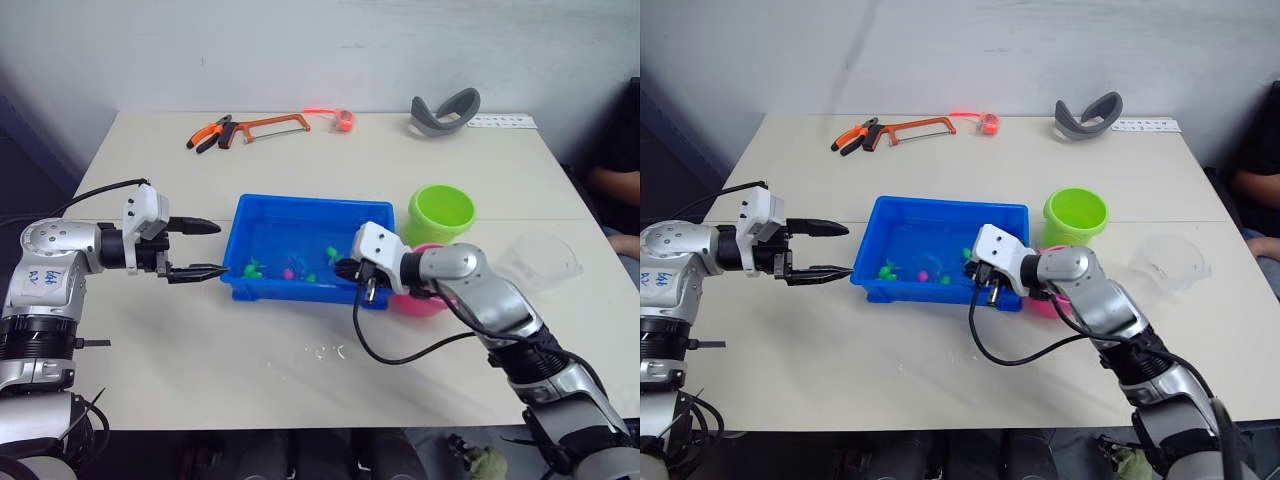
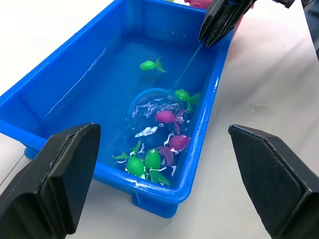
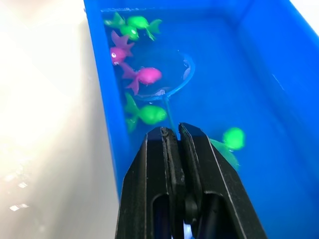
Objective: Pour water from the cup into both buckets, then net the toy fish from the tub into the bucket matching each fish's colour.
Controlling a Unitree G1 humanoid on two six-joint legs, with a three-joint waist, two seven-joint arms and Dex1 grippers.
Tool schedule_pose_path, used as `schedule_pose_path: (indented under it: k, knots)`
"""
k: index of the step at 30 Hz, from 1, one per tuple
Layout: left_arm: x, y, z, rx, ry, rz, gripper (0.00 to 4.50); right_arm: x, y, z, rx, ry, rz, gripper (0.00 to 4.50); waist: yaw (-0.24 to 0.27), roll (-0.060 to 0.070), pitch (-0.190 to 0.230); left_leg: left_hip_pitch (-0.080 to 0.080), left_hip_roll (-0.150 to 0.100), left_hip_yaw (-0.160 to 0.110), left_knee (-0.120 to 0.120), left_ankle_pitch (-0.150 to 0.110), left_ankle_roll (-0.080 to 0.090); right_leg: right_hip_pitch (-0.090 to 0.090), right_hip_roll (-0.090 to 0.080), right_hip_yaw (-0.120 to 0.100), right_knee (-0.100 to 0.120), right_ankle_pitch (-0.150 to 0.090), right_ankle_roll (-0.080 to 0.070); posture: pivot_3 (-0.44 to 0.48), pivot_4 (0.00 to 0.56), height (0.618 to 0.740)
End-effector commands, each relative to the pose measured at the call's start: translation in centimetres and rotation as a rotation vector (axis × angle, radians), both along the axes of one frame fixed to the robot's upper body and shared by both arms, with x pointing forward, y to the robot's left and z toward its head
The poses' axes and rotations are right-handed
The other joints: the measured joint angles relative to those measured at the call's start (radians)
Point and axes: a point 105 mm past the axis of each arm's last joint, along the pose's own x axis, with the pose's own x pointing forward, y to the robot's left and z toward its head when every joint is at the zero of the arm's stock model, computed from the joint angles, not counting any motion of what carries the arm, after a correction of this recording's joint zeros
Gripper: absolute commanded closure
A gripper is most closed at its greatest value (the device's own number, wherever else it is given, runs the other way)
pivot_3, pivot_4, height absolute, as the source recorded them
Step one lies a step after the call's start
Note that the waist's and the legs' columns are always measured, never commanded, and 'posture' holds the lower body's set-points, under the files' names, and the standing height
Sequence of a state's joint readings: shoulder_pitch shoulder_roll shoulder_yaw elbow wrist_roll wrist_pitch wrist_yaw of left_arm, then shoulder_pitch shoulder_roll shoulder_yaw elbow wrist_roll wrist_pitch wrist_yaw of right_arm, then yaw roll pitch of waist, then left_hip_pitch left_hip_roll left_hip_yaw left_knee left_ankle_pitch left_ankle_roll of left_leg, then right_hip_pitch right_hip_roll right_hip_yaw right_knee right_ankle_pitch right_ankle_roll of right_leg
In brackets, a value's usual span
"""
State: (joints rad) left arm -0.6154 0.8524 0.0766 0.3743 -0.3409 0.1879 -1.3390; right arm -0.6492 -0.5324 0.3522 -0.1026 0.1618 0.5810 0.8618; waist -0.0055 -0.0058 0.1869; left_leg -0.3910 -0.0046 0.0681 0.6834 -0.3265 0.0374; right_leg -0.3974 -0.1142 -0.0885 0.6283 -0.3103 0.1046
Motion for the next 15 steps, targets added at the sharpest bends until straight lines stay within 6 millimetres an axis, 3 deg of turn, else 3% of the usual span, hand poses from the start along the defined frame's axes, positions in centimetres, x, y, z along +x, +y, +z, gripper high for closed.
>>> schedule_pose_path:
  k: [1,15]
  knots:
    - [-0.1,0.6,0.8,0.003,-0.042,0.018,0.03,0.2,-0.4,1.6,0.051,0.009,-0.021,4.5,0.0,0.0,0.0,0.0,0.0,0.0,0.0,0.0,0.0,0.0,0.0,0.0,0.0,0.0,0.0,0.0,0.15,0.74]
    - [0.1,0.4,0.5,-0.011,-0.056,0.018,0.03,-0.5,-1.4,4.0,0.183,0.158,-0.038,4.5,0.0,0.0,0.0,0.0,0.0,0.0,0.0,0.0,0.0,0.0,-0.001,0.0,0.0,0.0,0.0,0.0,0.15,0.74]
